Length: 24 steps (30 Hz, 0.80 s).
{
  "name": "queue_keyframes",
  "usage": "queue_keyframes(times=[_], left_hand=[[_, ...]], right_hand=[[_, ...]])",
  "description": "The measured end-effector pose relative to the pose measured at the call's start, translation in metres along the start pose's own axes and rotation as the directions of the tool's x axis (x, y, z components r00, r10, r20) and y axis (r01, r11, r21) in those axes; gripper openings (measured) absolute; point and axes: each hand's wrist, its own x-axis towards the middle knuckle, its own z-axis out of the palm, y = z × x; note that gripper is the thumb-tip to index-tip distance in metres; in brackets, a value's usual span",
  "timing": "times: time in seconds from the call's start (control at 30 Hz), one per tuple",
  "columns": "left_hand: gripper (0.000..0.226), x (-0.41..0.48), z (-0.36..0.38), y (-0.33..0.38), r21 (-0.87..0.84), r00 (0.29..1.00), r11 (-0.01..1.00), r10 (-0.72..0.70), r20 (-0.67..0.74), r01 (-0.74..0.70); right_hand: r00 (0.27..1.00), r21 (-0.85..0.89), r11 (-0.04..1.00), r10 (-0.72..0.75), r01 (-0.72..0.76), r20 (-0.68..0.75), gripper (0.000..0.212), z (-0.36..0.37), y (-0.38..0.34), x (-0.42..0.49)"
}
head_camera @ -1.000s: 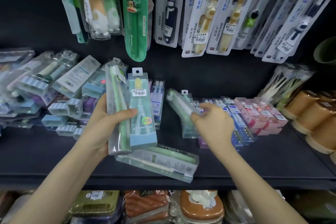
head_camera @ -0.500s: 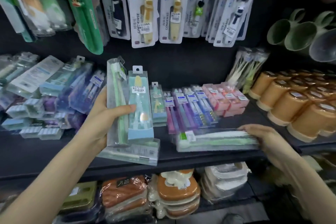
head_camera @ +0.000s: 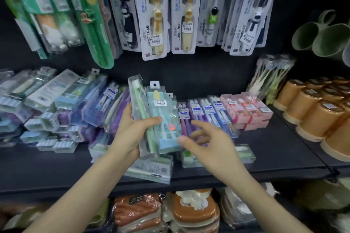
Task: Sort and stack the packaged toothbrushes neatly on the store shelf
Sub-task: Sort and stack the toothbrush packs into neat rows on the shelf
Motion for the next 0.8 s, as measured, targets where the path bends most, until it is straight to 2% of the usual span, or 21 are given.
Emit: queue_keyframes(times=[0.03,0.1,0.2,0.3,0.43,0.53,0.67,0.73,0.8], left_hand=[[0.059,0.002,0.001,0.000,-0.052,0.999,0.999,-0.018,-0.045,0.016],[0.060,0.008,0.001,0.001,-0.129,0.990,0.990,-0.068,-0.120,0.052],[0.066,0.018,-0.001,0.007,-0.125,0.987,0.991,-0.071,-0.141,0.053],[0.073,0.027,-0.001,0.015,-0.079,0.991,0.997,-0.037,-0.126,0.027],[0.069,0.031,0.001,0.020,-0.087,0.994,0.996,-0.035,-0.104,0.026],[0.066,0.031,-0.003,0.023,-0.128,0.995,0.989,-0.077,-0.056,0.069],[0.055,0.031,-0.010,0.029,-0.174,0.994,0.978,-0.109,0.020,0.111],[0.047,0.031,-0.018,0.033,-0.177,0.993,0.978,-0.113,0.025,0.115],[0.042,0.031,-0.032,0.038,-0.129,0.991,0.983,-0.131,0.006,0.131]], right_hand=[[1.000,0.008,1.000,-0.026,0.026,0.012,0.087,0.012,-0.009,0.001],[0.992,-0.091,0.988,-0.126,0.125,0.002,0.075,0.027,-0.022,0.005],[0.979,-0.196,0.960,-0.206,0.201,-0.003,0.071,0.034,-0.030,0.015],[0.988,-0.097,0.983,-0.152,0.154,0.023,0.064,0.035,-0.034,0.024],[0.995,0.050,0.995,-0.086,0.084,0.041,0.051,0.037,-0.033,0.035],[0.990,0.041,0.989,-0.139,0.140,-0.014,0.048,0.040,-0.030,0.040],[0.949,-0.045,0.952,-0.305,0.303,-0.077,0.040,0.045,-0.028,0.040],[0.948,-0.061,0.959,-0.283,0.277,-0.147,0.032,0.041,-0.029,0.042],[0.936,-0.150,0.961,-0.262,0.232,-0.236,0.028,0.033,-0.028,0.047]])
